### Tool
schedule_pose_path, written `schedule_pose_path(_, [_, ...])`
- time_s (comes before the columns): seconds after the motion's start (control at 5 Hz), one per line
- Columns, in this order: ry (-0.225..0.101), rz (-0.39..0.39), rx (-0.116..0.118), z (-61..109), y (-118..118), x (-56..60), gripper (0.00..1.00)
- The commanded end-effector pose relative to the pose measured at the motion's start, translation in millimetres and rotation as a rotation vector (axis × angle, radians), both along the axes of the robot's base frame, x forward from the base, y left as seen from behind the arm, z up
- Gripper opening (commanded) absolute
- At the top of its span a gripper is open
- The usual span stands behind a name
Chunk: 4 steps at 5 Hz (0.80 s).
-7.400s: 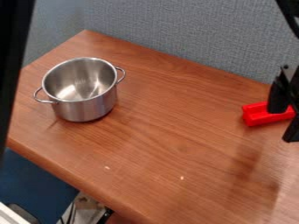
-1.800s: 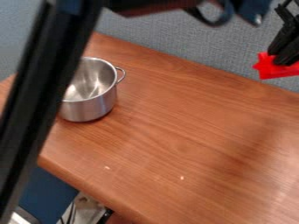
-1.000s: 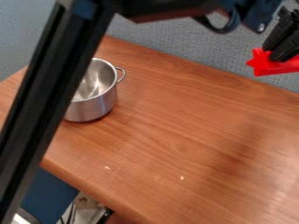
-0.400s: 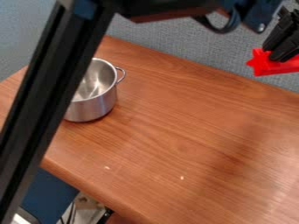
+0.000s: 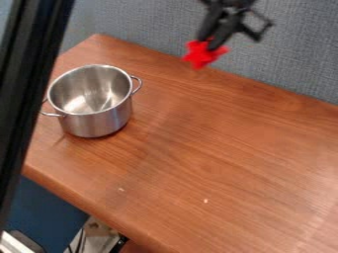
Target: Put the red object in the metal pot
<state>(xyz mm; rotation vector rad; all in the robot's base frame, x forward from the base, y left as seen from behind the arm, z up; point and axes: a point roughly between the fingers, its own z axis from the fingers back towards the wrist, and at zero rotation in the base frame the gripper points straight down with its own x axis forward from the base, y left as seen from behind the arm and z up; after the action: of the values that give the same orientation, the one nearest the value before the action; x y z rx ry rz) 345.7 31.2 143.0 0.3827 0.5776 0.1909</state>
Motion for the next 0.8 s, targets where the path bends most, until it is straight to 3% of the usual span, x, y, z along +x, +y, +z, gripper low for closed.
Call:
schedule_pose_path(0.0, [-0.118, 0.099, 0.024, 36.3, 29, -25.8, 0.00])
schedule_pose_path(0.2, [-0.126, 0.197, 0.032, 30.0, 51, -48.7, 0.00])
schedule_pose_path(0.4, [-0.133, 0.226, 0.011, 25.6, 85, -64.7, 0.00])
schedule_pose_path(0.6, [-0.141, 0.196, -0.008, 21.4, 111, -71.6, 0.00])
